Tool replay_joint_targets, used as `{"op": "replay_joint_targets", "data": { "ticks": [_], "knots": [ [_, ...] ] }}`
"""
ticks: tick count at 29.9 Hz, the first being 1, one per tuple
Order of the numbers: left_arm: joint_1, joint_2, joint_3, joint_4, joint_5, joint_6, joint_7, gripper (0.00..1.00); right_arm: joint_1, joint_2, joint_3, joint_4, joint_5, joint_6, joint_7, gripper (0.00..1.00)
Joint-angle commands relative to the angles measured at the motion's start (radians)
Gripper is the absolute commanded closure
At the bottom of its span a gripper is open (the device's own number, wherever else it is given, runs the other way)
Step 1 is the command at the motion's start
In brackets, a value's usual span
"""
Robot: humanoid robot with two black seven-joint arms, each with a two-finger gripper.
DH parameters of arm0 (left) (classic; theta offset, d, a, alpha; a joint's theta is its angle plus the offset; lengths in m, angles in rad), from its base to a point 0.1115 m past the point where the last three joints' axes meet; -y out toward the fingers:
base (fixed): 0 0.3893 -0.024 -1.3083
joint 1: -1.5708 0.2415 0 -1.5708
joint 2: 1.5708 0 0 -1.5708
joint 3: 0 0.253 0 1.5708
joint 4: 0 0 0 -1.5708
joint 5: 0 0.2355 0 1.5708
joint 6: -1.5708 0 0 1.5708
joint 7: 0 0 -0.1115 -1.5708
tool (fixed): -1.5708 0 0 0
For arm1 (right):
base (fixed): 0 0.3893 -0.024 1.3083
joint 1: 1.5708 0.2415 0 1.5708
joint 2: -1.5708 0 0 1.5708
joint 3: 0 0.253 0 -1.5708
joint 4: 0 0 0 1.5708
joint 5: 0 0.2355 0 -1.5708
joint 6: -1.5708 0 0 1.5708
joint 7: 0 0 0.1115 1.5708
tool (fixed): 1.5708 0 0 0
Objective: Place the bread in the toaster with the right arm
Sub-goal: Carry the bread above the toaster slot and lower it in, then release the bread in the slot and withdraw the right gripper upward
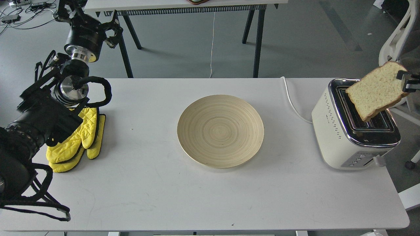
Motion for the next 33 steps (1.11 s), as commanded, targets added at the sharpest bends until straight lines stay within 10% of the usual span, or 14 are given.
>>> {"op": "replay_joint_targets", "data": {
  "ticks": [1, 13, 20, 33],
  "knots": [
    [0.0, 0.0, 0.001, 0.0, 0.0, 0.0, 0.001, 0.0, -0.007, 0.012, -0.001, -0.01, 0.004, 0.0, -0.005, 0.99],
    [0.0, 0.0, -0.002, 0.0, 0.0, 0.0, 0.0, 0.0, -0.065, 0.107, 0.007, -0.076, 0.011, -0.007, -0.005, 0.89],
    [-0.002, 0.0, -0.002, 0.0, 0.0, 0.0, 0.0, 0.0, -0.065, 0.141, 0.031, -0.07, 0.094, -0.054, 0.003, 0.01],
    [0.0, 0.0, -0.002, 0.0, 0.0, 0.0, 0.001, 0.0, -0.066, 0.267, 0.313, -0.102, 0.598, -0.086, 0.014, 0.01]
  ]
}}
